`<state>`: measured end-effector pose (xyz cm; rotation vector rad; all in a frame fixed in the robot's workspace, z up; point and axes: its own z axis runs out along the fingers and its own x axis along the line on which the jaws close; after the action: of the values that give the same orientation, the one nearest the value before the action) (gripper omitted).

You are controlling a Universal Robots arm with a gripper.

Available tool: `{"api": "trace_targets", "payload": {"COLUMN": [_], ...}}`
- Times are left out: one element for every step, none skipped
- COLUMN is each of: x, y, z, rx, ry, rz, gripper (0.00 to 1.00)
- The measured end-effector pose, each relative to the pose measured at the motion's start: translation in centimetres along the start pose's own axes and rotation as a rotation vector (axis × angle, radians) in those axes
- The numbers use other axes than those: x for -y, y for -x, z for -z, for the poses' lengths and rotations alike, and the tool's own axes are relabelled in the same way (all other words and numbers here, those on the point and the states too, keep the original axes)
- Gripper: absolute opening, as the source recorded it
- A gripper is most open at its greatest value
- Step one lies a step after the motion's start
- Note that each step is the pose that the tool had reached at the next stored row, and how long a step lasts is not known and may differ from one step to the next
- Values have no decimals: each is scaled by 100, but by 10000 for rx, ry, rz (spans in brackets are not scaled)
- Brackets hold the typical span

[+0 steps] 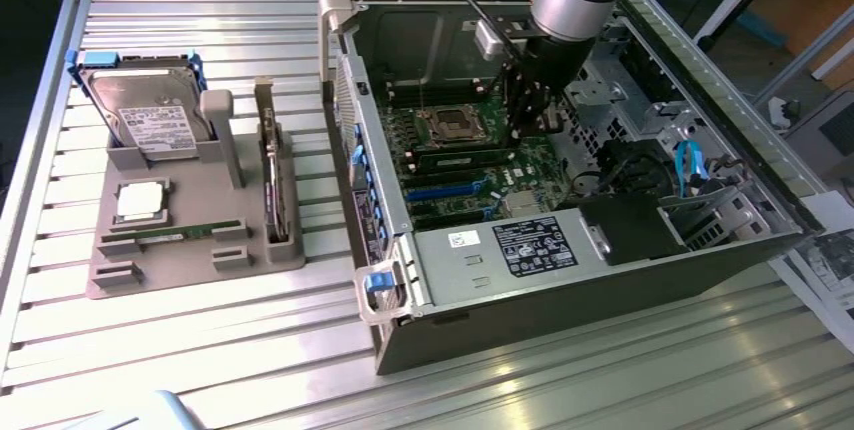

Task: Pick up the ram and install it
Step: 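Press down the ram until it locks into place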

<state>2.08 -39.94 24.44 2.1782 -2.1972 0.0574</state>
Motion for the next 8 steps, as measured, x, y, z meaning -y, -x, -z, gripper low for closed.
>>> {"api": "trace_targets", "payload": {"x": [0, 0, -1, -1, -1, -4, -19, -47], "y": [-1, -3, -4, -6, -6, -6, -7, -7], "z": [21, 42, 67, 100, 104, 105, 105, 104], "rx": [1, 0, -2, 0, 2, 1, 1, 0], "ry": [-1, -3, -4, -5, -6, -5, -5, -5], "rz": [0, 0, 0, 0, 0, -1, -2, -2], "gripper": [11, 11, 11, 11, 11, 11, 11, 11]}}
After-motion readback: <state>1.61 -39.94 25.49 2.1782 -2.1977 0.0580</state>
